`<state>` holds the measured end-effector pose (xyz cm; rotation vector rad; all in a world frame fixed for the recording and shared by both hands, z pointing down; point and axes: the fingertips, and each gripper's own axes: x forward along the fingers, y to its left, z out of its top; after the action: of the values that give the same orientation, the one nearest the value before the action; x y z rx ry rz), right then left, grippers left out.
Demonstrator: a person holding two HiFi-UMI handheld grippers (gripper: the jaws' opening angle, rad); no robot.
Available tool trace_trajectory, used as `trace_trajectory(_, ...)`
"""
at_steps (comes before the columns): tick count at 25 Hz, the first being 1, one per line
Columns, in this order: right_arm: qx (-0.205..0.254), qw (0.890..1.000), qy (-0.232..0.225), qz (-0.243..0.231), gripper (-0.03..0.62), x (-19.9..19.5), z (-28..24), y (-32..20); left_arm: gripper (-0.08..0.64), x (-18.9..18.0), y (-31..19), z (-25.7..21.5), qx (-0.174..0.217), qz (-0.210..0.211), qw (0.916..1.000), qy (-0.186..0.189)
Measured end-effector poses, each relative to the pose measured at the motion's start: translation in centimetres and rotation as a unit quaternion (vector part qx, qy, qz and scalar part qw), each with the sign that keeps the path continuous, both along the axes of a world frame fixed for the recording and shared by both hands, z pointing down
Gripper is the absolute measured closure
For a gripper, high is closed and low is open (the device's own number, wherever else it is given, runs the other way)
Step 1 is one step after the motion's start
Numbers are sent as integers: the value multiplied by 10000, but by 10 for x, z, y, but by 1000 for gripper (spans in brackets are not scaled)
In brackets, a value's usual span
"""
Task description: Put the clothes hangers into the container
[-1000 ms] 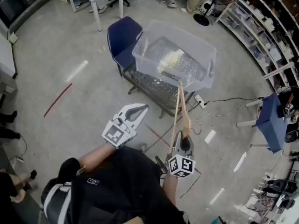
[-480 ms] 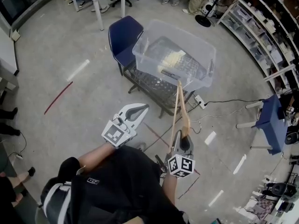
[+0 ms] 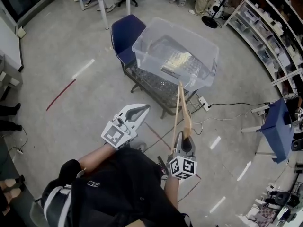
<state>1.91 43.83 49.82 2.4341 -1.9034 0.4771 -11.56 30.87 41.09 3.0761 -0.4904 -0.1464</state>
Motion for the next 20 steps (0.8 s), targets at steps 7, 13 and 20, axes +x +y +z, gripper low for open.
trace_trajectory(7,-8,9997,-54,-227,523,22,10,-4,535,13,5,-5,95,-229,9997,40)
trace_trajectory(13,-45,9996,-48,-265,523,31,8,-37,535,26,-30,3,-37,-186,9998,-4)
trace_trajectory(20,-102,9997,60,-219,523,51,7,-119,535,59,-117,10,-201,-80,9995,235)
